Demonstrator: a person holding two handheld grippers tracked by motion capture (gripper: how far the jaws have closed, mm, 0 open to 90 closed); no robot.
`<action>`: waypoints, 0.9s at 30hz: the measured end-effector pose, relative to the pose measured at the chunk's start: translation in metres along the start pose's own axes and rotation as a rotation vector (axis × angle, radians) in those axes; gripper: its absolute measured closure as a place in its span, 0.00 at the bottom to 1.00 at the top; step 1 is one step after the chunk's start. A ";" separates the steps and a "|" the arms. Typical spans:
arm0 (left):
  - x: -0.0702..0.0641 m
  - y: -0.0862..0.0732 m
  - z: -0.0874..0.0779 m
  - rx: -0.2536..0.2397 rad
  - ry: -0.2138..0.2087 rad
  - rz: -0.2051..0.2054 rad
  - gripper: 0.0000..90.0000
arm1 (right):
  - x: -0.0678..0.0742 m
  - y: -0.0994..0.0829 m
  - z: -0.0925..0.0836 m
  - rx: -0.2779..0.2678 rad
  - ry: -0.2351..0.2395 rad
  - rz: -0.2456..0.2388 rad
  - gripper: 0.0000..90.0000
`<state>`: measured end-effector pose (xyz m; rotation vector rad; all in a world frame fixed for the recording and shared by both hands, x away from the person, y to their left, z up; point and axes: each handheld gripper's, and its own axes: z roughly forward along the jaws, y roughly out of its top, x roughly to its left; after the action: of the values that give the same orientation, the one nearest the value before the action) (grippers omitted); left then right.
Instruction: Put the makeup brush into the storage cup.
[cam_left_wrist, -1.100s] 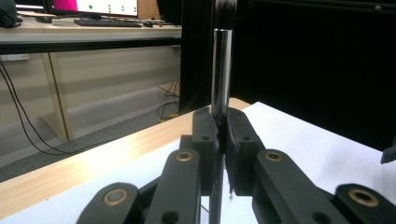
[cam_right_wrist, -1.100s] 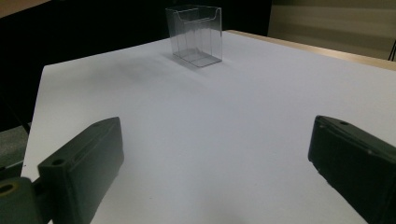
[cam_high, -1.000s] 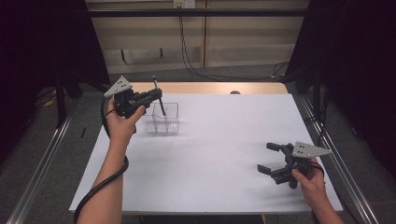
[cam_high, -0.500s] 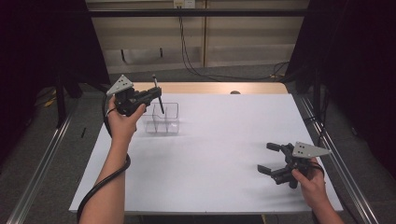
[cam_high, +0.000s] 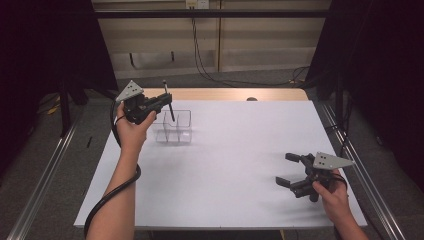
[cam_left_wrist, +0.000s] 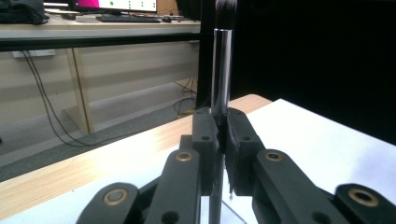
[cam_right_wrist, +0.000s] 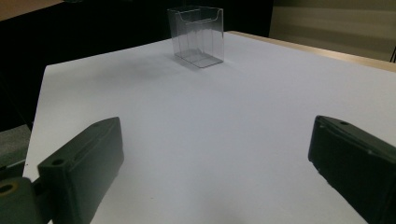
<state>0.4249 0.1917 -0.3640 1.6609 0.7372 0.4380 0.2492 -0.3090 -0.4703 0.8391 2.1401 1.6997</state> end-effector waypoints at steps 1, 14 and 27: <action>0.000 0.000 0.000 -0.003 0.000 -0.004 0.93 | 0.000 0.000 0.000 0.000 0.000 0.001 0.04; 0.003 -0.005 0.004 0.008 0.032 0.008 0.93 | 0.000 0.000 0.000 -0.004 0.007 -0.001 0.04; 0.004 -0.008 0.006 0.012 0.046 0.009 0.93 | -0.001 0.000 -0.001 -0.005 0.005 -0.003 0.04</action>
<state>0.4295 0.1912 -0.3739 1.6705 0.7686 0.4804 0.2489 -0.3103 -0.4701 0.8302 2.1385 1.7067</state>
